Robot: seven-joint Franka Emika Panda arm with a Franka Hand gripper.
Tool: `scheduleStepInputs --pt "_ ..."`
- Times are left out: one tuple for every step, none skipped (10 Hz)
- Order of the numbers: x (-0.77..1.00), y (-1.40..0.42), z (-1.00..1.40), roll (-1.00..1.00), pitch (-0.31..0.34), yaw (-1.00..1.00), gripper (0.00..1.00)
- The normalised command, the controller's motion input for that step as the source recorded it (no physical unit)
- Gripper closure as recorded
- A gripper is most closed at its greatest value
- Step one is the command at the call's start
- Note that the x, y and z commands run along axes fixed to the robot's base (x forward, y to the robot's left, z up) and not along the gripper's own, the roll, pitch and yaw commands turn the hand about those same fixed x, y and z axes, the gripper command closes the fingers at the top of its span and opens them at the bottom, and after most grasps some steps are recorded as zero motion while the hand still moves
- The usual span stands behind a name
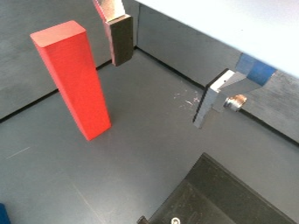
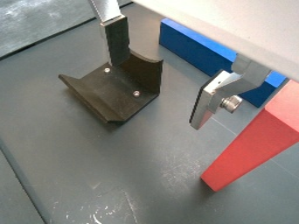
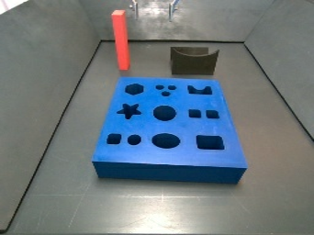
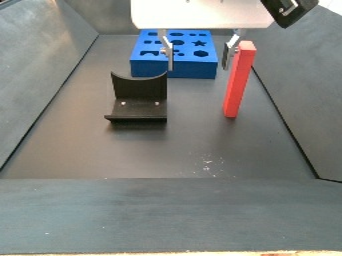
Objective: Pick up the rectangle object. Move up. Move to above the board. Insert the rectangle object.
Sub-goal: Pick up the rectangle object.
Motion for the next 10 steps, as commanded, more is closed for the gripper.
scheduleStepInputs --pt "-0.03 0.00 0.00 -0.01 -0.100 0.00 0.00" --pt "-0.39 0.08 0.00 0.00 -0.180 0.00 0.00" --pt "-0.53 0.13 -0.02 0.00 -0.143 0.02 0.00" --pt "-0.59 0.17 -0.03 0.00 -0.134 0.04 0.00" --pt "-0.60 0.10 -0.05 0.00 -0.197 0.03 0.00" --pt "-0.58 0.00 -0.08 0.00 -0.300 0.00 0.00" --pt "-0.48 0.00 -0.08 0.00 -0.311 0.00 0.00" --pt "-0.46 -0.01 -0.08 0.00 -0.309 0.00 0.00" --pt "-0.45 -0.04 -0.09 0.01 -0.294 0.00 0.00" --pt "-0.43 -0.06 -0.07 0.04 -0.289 0.01 0.00"
